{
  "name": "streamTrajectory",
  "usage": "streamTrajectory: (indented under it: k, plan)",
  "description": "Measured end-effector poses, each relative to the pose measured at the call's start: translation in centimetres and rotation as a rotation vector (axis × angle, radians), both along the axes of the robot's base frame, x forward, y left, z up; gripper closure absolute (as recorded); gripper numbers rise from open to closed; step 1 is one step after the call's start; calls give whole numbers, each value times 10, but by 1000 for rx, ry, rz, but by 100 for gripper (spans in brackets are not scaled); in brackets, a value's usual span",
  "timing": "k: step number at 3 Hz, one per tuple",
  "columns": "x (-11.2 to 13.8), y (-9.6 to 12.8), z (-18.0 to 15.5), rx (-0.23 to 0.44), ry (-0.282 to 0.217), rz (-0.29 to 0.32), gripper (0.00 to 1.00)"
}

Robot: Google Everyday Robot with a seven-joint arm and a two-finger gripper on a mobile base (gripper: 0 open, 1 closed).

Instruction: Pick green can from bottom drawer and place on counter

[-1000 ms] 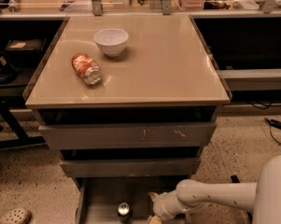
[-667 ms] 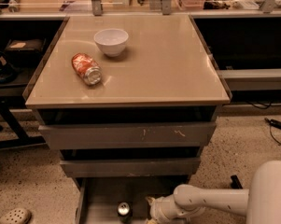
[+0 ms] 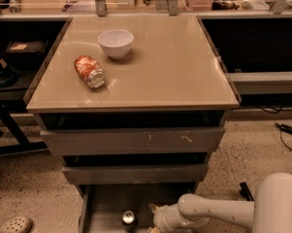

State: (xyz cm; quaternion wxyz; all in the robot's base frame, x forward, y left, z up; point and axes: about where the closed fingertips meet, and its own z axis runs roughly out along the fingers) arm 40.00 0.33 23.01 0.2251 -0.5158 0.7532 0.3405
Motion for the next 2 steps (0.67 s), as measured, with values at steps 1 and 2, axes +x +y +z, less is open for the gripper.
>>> streamTrajectory:
  k: [1,2]
  plan:
    - [30,11,-13,37,-78,-17,0]
    - [44,20,-23,67,-125,-32,0]
